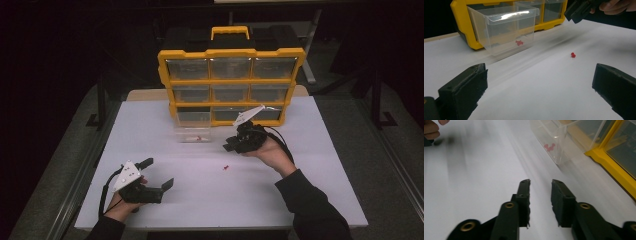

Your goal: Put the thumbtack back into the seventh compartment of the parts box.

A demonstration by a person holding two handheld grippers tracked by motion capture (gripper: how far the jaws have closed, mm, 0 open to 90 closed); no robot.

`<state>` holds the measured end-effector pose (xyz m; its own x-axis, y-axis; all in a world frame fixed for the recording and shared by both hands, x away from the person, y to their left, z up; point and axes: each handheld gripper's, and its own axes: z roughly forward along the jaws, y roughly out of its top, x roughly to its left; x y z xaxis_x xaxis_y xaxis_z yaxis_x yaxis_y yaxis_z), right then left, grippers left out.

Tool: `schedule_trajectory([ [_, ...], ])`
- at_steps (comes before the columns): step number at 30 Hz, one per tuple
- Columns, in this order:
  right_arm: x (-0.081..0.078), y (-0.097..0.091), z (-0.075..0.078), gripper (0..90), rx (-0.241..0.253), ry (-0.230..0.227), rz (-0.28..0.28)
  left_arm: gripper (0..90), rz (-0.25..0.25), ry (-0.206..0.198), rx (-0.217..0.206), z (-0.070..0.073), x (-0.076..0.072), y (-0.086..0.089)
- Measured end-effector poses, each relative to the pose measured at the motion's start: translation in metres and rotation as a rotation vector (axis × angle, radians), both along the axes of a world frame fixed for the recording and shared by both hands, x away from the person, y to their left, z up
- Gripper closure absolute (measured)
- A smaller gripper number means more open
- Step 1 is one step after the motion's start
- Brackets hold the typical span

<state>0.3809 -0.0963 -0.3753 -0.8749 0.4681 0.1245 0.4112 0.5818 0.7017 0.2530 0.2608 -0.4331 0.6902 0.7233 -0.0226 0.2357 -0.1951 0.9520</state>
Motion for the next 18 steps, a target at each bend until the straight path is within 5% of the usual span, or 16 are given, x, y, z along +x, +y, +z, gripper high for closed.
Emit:
schedule_trajectory([
  [6, -0.002, -0.003, -0.008, 57.3, -0.015, 0.0, 0.01, 0.0, 0.001, -0.001, -0.003, 0.0, 0.0, 0.0],
  [18, -0.006, 0.001, -0.028, 56.4, -0.024, 0.043, 0.071, 0.0, 0.0, -0.002, -0.005, 0.0, -0.001, 0.0],
])
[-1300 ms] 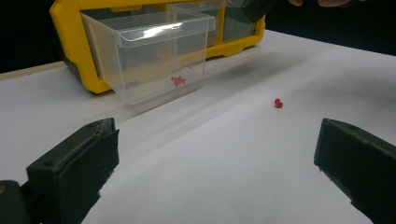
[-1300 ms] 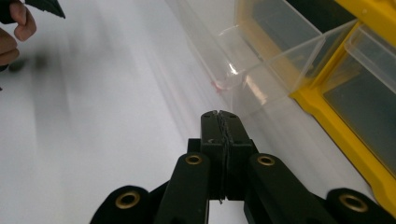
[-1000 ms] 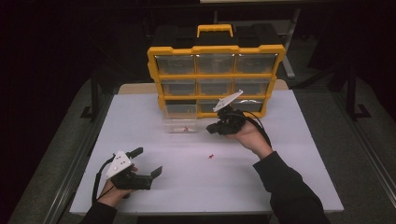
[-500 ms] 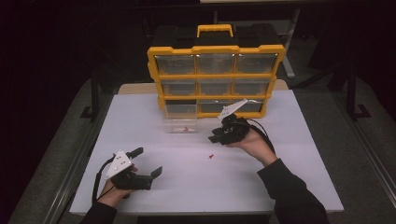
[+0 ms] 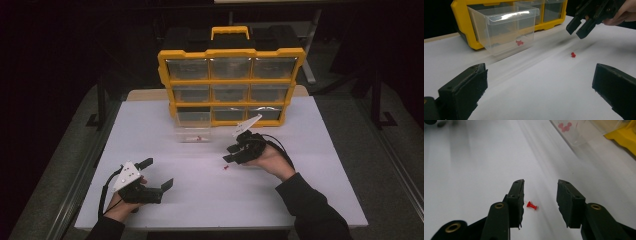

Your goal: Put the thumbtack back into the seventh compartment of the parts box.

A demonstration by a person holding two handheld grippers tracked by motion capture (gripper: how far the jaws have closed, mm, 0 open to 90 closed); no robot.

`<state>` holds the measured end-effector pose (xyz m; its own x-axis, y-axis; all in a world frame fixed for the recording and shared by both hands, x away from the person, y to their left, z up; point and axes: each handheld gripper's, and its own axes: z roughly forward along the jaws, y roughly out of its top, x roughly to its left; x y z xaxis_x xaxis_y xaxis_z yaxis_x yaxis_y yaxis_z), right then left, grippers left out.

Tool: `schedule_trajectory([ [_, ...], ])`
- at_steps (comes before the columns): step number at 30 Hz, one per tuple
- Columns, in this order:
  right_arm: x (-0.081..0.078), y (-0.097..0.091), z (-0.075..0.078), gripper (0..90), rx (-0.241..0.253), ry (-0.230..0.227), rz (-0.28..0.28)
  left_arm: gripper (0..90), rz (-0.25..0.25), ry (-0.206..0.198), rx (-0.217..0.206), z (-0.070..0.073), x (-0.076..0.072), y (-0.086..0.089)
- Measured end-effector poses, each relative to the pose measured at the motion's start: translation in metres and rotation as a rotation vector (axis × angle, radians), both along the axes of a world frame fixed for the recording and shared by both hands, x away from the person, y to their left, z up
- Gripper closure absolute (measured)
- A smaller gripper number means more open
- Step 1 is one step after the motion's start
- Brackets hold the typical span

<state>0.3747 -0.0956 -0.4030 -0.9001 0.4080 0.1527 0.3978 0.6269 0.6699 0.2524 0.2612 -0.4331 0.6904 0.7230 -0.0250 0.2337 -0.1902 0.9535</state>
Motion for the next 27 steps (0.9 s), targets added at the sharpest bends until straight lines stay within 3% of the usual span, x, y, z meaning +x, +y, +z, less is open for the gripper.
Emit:
schedule_trajectory([
  [2, 0.002, 0.0, -0.003, 56.6, -0.014, -0.016, 0.023, 0.0, 0.0, 0.0, 0.001, 0.0, 0.0, 0.0],
  [4, 0.001, 0.001, -0.006, 56.9, -0.019, 0.003, 0.031, 0.0, 0.0, 0.0, -0.001, 0.0, 0.0, 0.0],
  [11, 0.001, 0.007, -0.016, 59.0, -0.039, 0.0, 0.089, 0.0, -0.001, -0.002, 0.002, 0.0, 0.0, 0.0],
  [27, 0.003, 0.014, -0.032, 67.6, -0.086, 0.004, 0.131, 0.0, -0.003, -0.003, 0.008, 0.0, 0.0, 0.0],
])
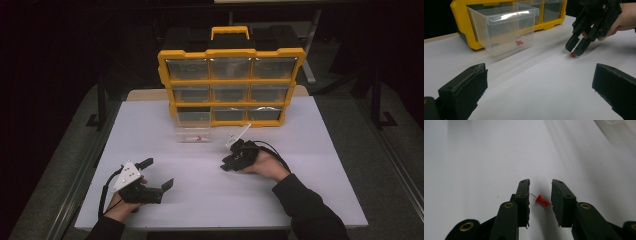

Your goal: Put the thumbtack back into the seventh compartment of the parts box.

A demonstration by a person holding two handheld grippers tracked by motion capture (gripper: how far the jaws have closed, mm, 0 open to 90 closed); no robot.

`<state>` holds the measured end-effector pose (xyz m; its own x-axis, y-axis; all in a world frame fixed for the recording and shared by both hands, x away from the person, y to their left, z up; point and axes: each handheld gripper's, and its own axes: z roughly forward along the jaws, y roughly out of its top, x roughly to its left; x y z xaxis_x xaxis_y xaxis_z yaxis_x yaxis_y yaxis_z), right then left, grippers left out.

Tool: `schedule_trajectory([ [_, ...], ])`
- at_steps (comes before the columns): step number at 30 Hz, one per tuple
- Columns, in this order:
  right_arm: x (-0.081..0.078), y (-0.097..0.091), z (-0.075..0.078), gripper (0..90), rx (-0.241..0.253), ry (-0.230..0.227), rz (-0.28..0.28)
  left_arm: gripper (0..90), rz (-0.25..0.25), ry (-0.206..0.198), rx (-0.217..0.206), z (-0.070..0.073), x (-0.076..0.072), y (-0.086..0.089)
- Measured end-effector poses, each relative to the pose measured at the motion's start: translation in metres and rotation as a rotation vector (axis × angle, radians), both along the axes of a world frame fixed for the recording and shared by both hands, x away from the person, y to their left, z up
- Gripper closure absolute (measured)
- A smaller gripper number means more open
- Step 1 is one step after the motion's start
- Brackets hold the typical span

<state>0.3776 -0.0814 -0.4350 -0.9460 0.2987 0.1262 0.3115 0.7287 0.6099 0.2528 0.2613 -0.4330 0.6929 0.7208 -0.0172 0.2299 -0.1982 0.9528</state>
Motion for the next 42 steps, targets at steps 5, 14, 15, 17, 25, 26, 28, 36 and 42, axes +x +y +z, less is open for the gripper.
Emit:
schedule_trajectory([
  [5, 0.0006, 0.0013, -0.0028, 69.9, -0.004, 0.002, 0.01, 0.0, 0.001, 0.001, -0.001, 0.0, 0.0, 0.0],
  [14, 0.0011, 0.0008, -0.0051, 74.4, -0.008, 0.0, 0.01, 0.0, 0.001, 0.002, -0.002, 0.0, -0.0001, -0.0001],
  [15, 0.0011, 0.0006, -0.0052, 74.7, -0.008, -0.001, 0.011, 0.0, 0.001, 0.001, -0.002, 0.0, -0.0001, -0.0001],
  [17, 0.001, 0.0004, -0.0054, 75.3, -0.01, -0.003, 0.015, 0.0, 0.0, 0.0, 0.001, 0.0, 0.0, -0.0001],
  [25, -0.0002, 0.0012, -0.0057, 78.3, -0.015, -0.02, 0.016, 0.0, 0.0, -0.001, 0.0, 0.0, 0.0, -0.0002],
  [26, -0.0004, 0.0014, -0.0057, 78.5, -0.015, -0.018, 0.016, 0.0, -0.001, -0.003, 0.002, 0.0001, 0.0001, -0.0001],
  [28, -0.001, 0.0019, -0.0056, 79.6, -0.018, -0.023, 0.016, 0.0, 0.0, 0.0, 0.0, 0.0, 0.0001, -0.0002],
  [36, -0.0008, 0.0017, -0.0061, 81.6, -0.017, -0.025, 0.013, 0.0, -0.001, -0.002, 0.0, -0.0002, 0.0001, -0.0004],
  [42, -0.0003, 0.0013, -0.0063, 82.5, -0.012, -0.016, 0.003, 0.0, -0.001, -0.001, 0.001, 0.0, 0.0001, -0.0003],
])
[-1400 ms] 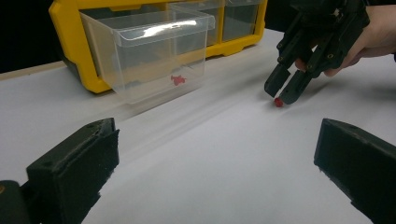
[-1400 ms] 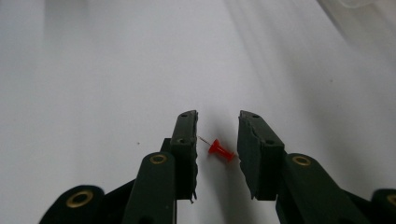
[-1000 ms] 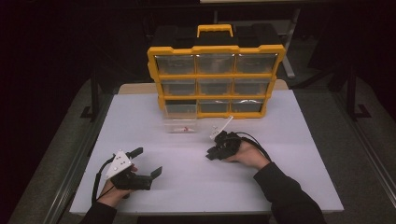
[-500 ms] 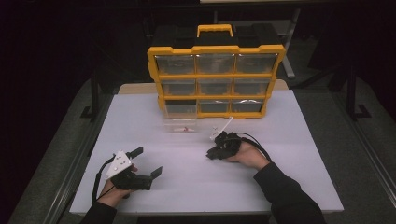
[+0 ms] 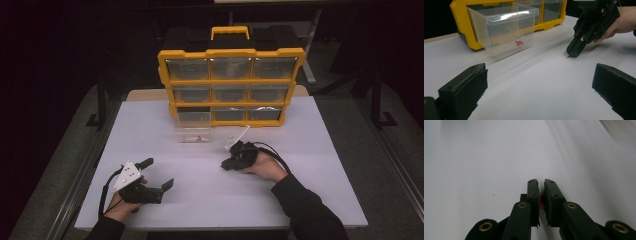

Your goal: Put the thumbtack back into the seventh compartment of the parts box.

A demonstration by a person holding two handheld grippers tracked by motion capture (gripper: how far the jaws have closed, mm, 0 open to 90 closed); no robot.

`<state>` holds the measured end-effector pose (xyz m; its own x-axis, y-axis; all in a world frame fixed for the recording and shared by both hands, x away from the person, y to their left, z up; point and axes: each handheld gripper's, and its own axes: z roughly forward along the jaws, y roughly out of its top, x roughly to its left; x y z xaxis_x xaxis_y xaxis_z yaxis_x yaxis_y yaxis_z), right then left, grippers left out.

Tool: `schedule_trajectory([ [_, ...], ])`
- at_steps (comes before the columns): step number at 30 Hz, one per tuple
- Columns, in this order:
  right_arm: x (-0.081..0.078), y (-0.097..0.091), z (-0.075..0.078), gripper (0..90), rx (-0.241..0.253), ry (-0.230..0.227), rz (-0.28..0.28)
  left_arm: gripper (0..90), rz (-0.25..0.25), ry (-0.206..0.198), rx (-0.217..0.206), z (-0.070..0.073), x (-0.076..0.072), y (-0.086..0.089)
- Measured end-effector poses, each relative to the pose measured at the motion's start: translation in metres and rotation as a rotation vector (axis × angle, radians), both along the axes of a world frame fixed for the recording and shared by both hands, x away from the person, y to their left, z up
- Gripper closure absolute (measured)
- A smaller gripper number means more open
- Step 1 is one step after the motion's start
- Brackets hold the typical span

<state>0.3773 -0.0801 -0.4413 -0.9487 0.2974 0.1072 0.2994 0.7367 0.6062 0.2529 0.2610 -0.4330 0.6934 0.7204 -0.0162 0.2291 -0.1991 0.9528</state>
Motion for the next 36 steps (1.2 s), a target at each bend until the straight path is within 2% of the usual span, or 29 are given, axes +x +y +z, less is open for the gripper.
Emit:
schedule_trajectory([
  [13, -0.001, 0.002, 0.008, 82.4, 0.015, -0.003, -0.013, 0.0, 0.0, 0.0, -0.005, 0.0, 0.0, -0.001],
  [24, 0.001, -0.003, 0.022, 82.4, 0.045, 0.021, -0.09, 0.0, 0.0, -0.002, -0.006, 0.0, 0.0, -0.001],
  [29, 0.005, -0.007, 0.028, 82.4, 0.052, 0.008, -0.121, 0.0, -0.003, 0.003, -0.004, 0.0, 0.0, -0.002],
  [33, 0.006, -0.009, 0.035, 82.4, 0.068, 0.021, -0.151, 0.0, -0.003, 0.003, -0.003, 0.0, 0.0, -0.001],
  [34, 0.008, -0.009, 0.036, 82.4, 0.065, 0.0, -0.14, 0.0, -0.003, 0.003, -0.003, 0.0, 0.0, -0.002],
  [36, 0.007, -0.009, 0.04, 82.4, 0.066, 0.006, -0.156, 0.0, -0.003, 0.003, -0.003, 0.0, 0.0, -0.002],
])
